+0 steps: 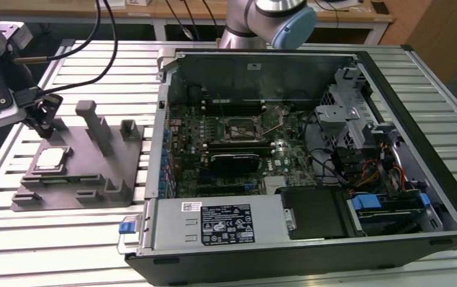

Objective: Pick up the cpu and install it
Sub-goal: 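Pick up the cpu and move it towards the insertion slot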

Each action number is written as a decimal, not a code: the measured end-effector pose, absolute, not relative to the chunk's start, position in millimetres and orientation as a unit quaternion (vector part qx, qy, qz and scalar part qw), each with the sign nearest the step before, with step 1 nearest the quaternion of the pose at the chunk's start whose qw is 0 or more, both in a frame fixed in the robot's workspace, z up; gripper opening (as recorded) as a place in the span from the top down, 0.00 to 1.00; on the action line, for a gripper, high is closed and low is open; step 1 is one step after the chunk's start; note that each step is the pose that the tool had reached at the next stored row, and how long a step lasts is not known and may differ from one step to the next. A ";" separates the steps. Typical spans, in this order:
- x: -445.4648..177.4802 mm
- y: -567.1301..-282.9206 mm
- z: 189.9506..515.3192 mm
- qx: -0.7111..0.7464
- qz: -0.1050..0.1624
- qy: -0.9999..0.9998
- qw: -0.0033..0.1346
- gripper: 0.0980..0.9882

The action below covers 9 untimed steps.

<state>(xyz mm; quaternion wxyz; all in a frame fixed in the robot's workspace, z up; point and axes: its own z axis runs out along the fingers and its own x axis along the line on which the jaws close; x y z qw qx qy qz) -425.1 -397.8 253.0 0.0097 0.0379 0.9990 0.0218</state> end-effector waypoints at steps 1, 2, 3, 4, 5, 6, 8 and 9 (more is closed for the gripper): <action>-425.5 -397.8 251.8 0.038 0.022 0.999 0.010 0.99; -426.0 -397.8 250.7 0.038 0.022 0.999 0.010 0.99; -426.5 -397.8 249.6 0.038 0.022 0.999 0.010 0.99; -427.0 -397.8 248.4 0.038 0.022 0.999 0.010 0.99; -427.4 -397.8 247.3 0.038 0.022 0.999 0.010 0.99; -427.7 -397.8 246.3 0.038 0.022 0.999 0.010 0.99; -428.4 -397.8 244.2 0.038 0.022 0.999 0.010 0.99; -428.8 -397.8 243.2 0.038 0.022 0.999 0.010 0.99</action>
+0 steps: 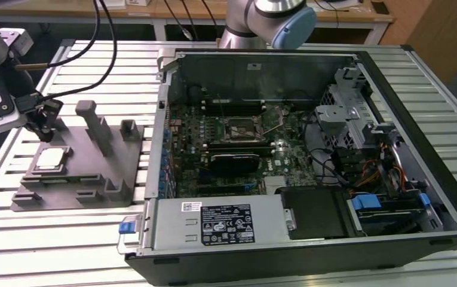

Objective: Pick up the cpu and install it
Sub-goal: 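Pick up the cpu and move it towards the insertion slot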

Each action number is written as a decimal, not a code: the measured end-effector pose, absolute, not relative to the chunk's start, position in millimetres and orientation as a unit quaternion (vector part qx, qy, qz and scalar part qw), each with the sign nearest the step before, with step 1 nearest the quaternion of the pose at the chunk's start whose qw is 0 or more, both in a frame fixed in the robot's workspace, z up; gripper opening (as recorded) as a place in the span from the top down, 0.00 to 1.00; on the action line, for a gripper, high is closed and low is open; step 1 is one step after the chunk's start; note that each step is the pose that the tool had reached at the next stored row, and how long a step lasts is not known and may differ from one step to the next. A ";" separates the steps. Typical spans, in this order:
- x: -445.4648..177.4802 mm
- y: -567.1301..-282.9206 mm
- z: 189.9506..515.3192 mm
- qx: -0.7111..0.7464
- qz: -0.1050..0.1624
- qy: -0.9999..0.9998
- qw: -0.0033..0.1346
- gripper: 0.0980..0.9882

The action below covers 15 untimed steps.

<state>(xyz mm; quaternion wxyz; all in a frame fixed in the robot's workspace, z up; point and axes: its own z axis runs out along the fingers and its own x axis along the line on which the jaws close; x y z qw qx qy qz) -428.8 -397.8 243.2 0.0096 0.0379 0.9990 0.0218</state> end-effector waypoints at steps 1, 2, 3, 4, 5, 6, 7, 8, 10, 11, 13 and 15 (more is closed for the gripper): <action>-429.1 -397.8 242.3 0.038 0.022 0.999 0.010 0.99; -429.4 -397.8 241.3 0.038 0.022 0.999 0.010 0.99; -429.8 -397.8 240.4 0.038 0.022 0.999 0.009 0.99; -430.1 -397.8 239.5 0.038 0.022 0.999 0.009 0.99; -430.4 -397.8 238.7 0.038 0.022 0.999 0.009 0.99; -430.8 -397.8 237.8 0.038 0.022 0.999 0.009 0.99; -431.1 -397.8 236.8 0.038 0.022 0.999 0.009 0.99; -431.4 -397.8 236.0 0.038 0.022 0.999 0.009 0.99; -432.1 -397.8 234.2 0.038 0.021 0.999 0.009 0.99; -432.5 -397.8 233.3 0.038 0.021 0.999 0.009 0.99; -433.4 -397.7 231.6 0.038 0.021 0.999 0.010 0.99; -434.4 -397.8 230.1 0.038 0.021 0.999 0.010 0.99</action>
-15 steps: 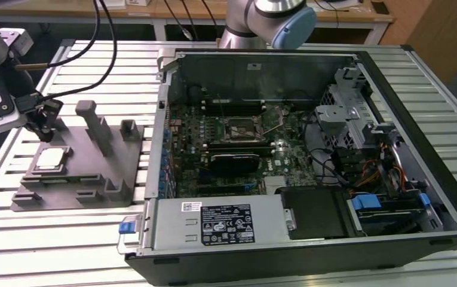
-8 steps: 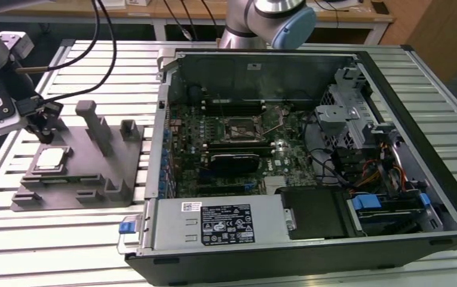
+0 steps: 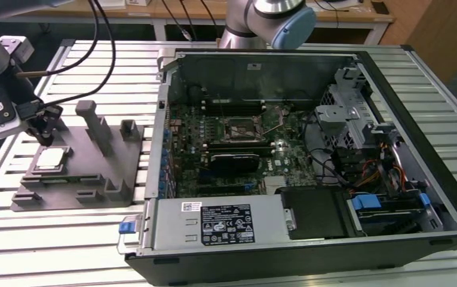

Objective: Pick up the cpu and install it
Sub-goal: 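Pick up the cpu and move it towards the insertion slot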

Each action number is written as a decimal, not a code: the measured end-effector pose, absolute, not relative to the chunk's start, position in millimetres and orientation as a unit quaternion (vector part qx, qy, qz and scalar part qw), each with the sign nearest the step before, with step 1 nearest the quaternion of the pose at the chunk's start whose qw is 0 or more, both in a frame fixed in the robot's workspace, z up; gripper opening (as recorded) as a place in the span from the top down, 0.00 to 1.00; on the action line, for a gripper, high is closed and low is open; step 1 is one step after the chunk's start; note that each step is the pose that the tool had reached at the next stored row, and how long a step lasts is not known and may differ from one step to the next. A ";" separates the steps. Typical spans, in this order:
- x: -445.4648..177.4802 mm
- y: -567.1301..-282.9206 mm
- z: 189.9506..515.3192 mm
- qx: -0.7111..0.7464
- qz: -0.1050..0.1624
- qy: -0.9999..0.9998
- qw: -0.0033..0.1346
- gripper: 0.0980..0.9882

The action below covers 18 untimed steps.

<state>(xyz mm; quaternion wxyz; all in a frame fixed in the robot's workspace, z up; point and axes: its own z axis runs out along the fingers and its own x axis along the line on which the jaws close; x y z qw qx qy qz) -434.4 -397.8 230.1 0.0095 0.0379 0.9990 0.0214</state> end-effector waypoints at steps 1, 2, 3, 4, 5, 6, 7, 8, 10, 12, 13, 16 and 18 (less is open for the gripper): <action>-434.8 -397.9 229.3 0.038 0.021 0.999 0.010 0.99; -435.3 -398.0 228.6 0.038 0.021 0.999 0.010 0.99; -435.7 -398.3 227.9 0.038 0.021 0.999 0.009 0.99; -436.0 -398.6 227.3 0.038 0.021 0.999 0.009 0.99; -436.1 -399.0 226.6 0.038 0.021 0.999 0.010 0.99; -436.2 -399.4 226.0 0.038 0.021 0.999 0.010 0.99; -436.3 -399.9 225.3 0.038 0.021 0.999 0.009 0.99; -436.3 -400.5 224.5 0.038 0.021 0.999 0.009 0.99; -436.4 -401.7 223.1 0.038 0.021 0.999 0.009 0.99; -436.5 -402.9 221.6 0.038 0.021 0.999 0.009 0.99; -436.5 -403.4 220.8 0.038 0.021 0.999 0.009 0.99; -436.8 -405.2 218.6 0.038 0.021 0.999 0.009 0.99; -436.9 -406.4 217.2 0.038 0.021 0.999 0.009 0.99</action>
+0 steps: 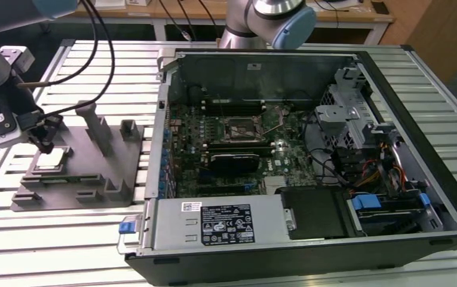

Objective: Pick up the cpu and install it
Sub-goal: 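Pick up the cpu and move it towards the insertion slot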

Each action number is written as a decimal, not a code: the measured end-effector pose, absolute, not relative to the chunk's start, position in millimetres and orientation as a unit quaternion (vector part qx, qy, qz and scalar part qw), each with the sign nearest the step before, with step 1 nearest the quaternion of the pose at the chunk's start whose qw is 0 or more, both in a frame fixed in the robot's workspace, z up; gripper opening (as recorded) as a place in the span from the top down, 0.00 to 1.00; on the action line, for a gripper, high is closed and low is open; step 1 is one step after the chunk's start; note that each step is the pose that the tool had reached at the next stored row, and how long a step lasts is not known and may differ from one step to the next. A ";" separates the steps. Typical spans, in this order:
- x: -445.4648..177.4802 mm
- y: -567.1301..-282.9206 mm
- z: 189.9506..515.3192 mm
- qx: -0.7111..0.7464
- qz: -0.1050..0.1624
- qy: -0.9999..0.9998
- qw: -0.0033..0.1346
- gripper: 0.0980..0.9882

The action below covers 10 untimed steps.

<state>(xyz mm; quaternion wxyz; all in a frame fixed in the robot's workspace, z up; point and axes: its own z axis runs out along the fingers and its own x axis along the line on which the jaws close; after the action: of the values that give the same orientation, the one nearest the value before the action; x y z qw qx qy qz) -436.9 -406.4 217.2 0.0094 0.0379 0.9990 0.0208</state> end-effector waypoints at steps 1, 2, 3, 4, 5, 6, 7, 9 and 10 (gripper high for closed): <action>-436.9 -406.9 216.4 0.038 0.021 0.999 0.009 0.99; -436.9 -407.5 215.8 0.038 0.021 0.999 0.009 0.99; -437.0 -408.2 215.1 0.038 0.021 0.999 0.009 0.99; -437.0 -408.8 214.4 0.038 0.021 0.999 0.009 0.99; -437.0 -409.4 213.8 0.038 0.021 0.999 0.009 0.99; -437.1 -410.0 213.1 0.038 0.021 0.999 0.009 0.99; -437.1 -410.5 212.4 0.038 0.021 0.999 0.009 0.99; -437.3 -411.6 211.0 0.038 0.020 0.999 0.009 0.99; -437.4 -412.1 210.4 0.038 0.020 0.999 0.009 0.99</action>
<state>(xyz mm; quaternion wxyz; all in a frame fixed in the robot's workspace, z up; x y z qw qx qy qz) -437.4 -412.1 210.4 0.0093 0.0379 0.9990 0.0203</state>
